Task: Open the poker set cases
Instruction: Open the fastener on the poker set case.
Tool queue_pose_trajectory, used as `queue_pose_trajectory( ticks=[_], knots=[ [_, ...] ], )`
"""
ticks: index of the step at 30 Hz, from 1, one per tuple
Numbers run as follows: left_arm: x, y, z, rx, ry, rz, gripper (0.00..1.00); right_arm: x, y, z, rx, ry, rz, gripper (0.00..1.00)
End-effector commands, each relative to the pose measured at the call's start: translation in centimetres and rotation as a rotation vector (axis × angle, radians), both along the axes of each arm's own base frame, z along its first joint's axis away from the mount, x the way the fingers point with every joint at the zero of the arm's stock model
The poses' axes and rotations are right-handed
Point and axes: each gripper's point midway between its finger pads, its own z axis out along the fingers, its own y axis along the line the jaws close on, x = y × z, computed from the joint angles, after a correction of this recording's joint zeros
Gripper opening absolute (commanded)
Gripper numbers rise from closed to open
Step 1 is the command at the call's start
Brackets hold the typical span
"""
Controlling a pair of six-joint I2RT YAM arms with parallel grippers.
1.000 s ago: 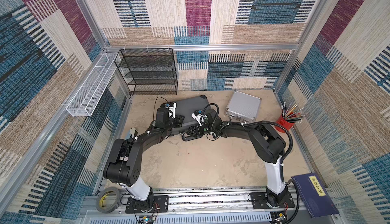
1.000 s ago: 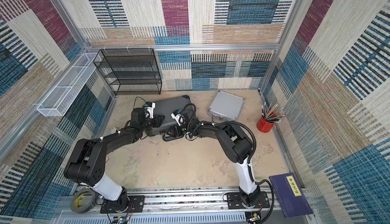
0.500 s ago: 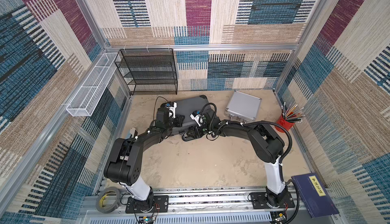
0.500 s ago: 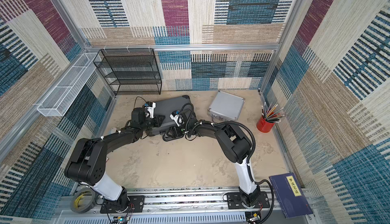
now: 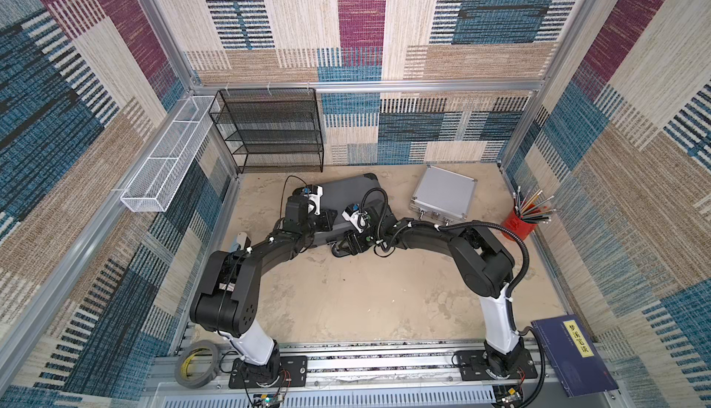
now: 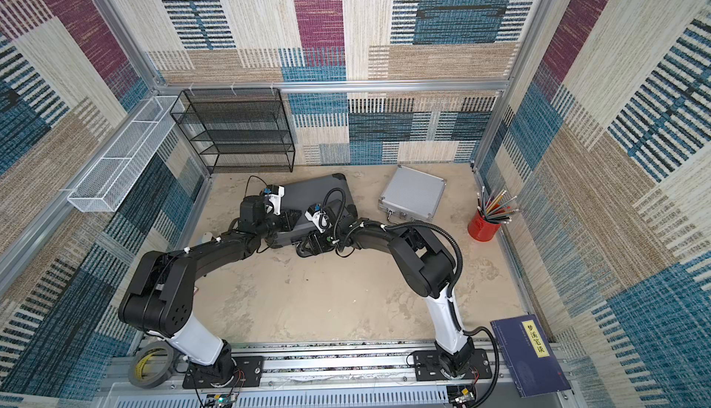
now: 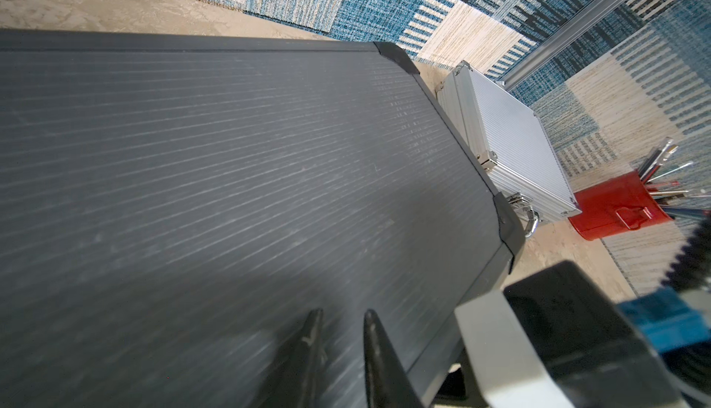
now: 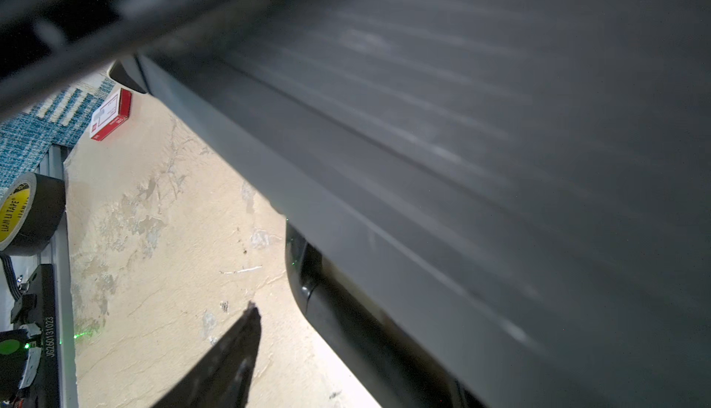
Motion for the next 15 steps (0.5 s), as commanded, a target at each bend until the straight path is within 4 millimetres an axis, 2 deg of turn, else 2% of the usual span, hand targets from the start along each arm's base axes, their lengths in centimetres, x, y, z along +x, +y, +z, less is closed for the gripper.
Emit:
queue_pose_trajectory(
  ticks=[1,11,15],
  knots=[
    [-4.2,1.2,-6.1,0.062,0.292,0.024,0.23,2.4,2.1,5.0,0.110,-0.224,0.026,0.74],
    [-4.2,1.1,-6.2,0.060,0.297,0.020,0.23,1.1,1.7,6.8,0.119,-0.312,0.050,0.74],
    [-4.2,1.0,-6.2,0.058,0.296,0.019,0.23,0.8,1.5,6.5,0.112,-0.303,0.055,0.74]
  ],
)
